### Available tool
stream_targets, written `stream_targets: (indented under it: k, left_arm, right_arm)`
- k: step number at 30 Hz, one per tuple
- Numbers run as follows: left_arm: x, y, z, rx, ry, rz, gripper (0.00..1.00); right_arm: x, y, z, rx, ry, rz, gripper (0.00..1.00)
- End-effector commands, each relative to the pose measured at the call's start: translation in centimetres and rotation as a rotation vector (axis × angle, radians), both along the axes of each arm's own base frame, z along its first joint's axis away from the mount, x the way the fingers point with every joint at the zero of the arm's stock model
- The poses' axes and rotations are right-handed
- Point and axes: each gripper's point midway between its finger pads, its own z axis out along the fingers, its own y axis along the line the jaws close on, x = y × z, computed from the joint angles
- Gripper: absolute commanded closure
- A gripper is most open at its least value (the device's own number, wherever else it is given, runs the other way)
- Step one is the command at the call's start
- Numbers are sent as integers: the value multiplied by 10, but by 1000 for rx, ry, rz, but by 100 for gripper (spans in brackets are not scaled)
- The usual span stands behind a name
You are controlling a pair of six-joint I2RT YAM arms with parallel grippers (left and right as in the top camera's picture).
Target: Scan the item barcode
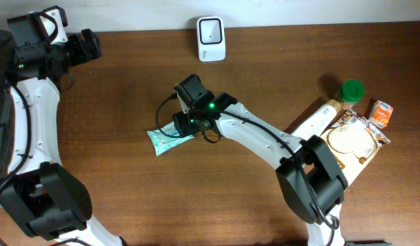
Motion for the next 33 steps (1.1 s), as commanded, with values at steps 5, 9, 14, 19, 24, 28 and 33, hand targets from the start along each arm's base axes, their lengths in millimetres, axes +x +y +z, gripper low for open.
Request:
stream_targets:
  k: [5, 9, 14, 19, 24, 28, 33]
  left_arm:
    - [3, -1, 1, 15, -7, -14, 1]
    - [2, -1, 1, 15, -6, -14, 1]
    - [2, -1, 1, 15, -6, -14, 1]
    - [3, -1, 1, 15, -7, -14, 1]
    - [3, -1, 1, 15, -6, -14, 1]
    - [2, -1, 1, 15, -6, -14, 1]
    - [0, -1, -2, 10, 12, -15, 1]
  right_arm:
    - [-5, 1, -31, 57, 136, -9, 48]
    - [-3, -3, -37, 98, 190, -11, 49]
    - [-1, 1, -55, 118, 216, -3, 49]
    - [-2, 5, -66, 147, 254, -6, 49]
    - [-8, 12, -83, 141, 281, -17, 59]
    - [-24, 6, -125, 87, 389, -62, 71]
    - [-23, -6, -134, 70, 419, -95, 96]
